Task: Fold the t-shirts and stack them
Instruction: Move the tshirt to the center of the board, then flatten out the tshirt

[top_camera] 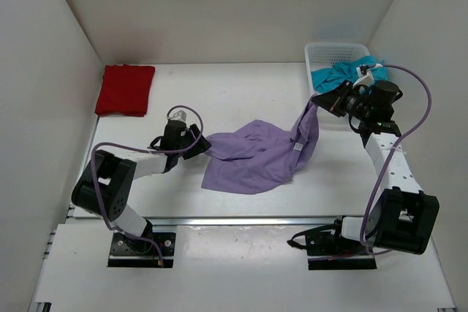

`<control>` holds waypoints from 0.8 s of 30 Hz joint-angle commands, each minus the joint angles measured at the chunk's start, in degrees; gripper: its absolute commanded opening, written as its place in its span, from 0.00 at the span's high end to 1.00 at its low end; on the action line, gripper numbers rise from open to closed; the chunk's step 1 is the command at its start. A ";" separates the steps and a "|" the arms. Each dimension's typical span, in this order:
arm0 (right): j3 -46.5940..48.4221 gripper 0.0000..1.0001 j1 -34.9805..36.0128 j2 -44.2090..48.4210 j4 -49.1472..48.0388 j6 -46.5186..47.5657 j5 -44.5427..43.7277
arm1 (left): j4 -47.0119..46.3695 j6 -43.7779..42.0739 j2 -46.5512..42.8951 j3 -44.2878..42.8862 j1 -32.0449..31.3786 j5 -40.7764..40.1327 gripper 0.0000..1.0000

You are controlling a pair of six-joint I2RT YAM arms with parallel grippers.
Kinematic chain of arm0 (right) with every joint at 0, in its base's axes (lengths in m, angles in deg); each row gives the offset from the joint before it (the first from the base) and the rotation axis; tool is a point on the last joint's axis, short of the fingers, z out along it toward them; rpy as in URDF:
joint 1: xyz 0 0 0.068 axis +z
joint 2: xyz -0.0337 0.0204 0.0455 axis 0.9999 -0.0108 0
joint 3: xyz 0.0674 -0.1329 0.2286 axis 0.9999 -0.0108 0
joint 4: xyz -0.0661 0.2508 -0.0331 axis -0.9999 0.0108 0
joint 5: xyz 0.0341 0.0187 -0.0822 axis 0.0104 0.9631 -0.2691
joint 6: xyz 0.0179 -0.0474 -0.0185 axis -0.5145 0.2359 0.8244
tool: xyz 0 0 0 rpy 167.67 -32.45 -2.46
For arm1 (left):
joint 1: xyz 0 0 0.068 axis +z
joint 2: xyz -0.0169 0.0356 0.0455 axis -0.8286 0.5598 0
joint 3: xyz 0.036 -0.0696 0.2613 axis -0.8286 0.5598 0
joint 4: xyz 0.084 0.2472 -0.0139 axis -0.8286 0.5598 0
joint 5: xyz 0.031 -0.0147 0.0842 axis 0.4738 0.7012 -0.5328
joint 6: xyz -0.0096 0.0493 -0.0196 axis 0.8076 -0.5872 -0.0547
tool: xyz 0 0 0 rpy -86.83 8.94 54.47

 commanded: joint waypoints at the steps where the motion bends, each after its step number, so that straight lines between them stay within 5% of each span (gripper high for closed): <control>1: -0.86 1.00 0.64 0.13 -5.48 -0.23 1.86 | -1.43 0.58 4.05 -3.11 -0.23 -3.10 0.40; 5: -1.47 1.00 0.99 0.30 -5.74 -0.75 1.42 | -3.61 0.94 7.22 -4.69 -0.23 -2.14 0.67; 7: -1.47 1.00 1.25 0.30 -6.44 -0.67 1.60 | -4.23 2.07 6.80 -4.70 0.72 -0.83 0.99; 16: 4.49 1.00 5.03 1.36 -2.06 0.82 0.81 | 5.16 1.82 -20.44 -10.49 2.40 0.14 1.00; 24: 16.70 1.00 11.08 7.68 10.23 6.26 -3.22 | 18.77 1.81 -38.03 -20.85 11.71 7.00 1.00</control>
